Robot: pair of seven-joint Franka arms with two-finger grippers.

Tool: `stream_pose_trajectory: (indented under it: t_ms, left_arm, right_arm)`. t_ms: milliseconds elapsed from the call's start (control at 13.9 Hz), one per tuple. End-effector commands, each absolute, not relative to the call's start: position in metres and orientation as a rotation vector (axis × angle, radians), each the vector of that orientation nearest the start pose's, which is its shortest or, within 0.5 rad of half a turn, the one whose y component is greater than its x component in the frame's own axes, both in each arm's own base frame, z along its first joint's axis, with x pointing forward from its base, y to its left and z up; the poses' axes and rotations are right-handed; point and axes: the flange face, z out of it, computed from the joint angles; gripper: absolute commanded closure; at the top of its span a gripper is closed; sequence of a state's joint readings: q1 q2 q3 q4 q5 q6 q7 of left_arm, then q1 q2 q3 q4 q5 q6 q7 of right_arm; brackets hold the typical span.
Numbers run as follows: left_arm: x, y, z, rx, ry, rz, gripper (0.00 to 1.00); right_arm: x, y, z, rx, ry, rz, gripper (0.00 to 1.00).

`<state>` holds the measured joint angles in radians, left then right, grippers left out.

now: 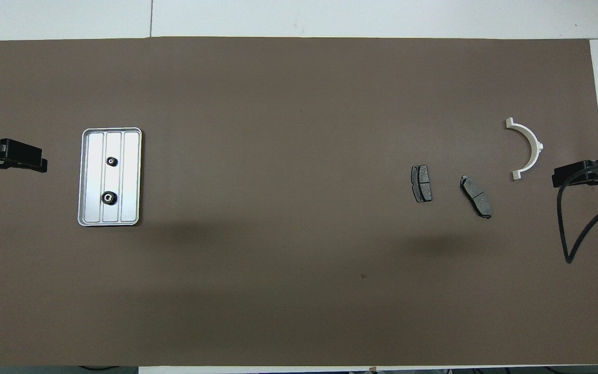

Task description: Pick bearing gear from pile to tray

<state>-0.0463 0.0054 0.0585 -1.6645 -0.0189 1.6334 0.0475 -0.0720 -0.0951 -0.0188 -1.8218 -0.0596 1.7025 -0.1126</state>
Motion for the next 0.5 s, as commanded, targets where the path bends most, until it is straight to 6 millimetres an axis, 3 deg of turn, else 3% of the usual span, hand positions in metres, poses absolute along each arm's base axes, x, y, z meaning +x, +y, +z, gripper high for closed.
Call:
stream_pose_trajectory:
  t_ms: [0, 431]
  left_arm:
    - [0.5615, 0.0055, 0.5837, -3.153, 0.059, 0.043, 0.00]
    - [0.5617, 0.0037, 0.5833, -3.153, 0.064, 0.048, 0.00]
  right_arm:
    - [0.5207, -0.0541, 0.5693, -3.190, -0.042, 0.023, 0.00]
    - [0.5208, -0.0557, 0.5696, -3.190, -0.038, 0.018, 0.00]
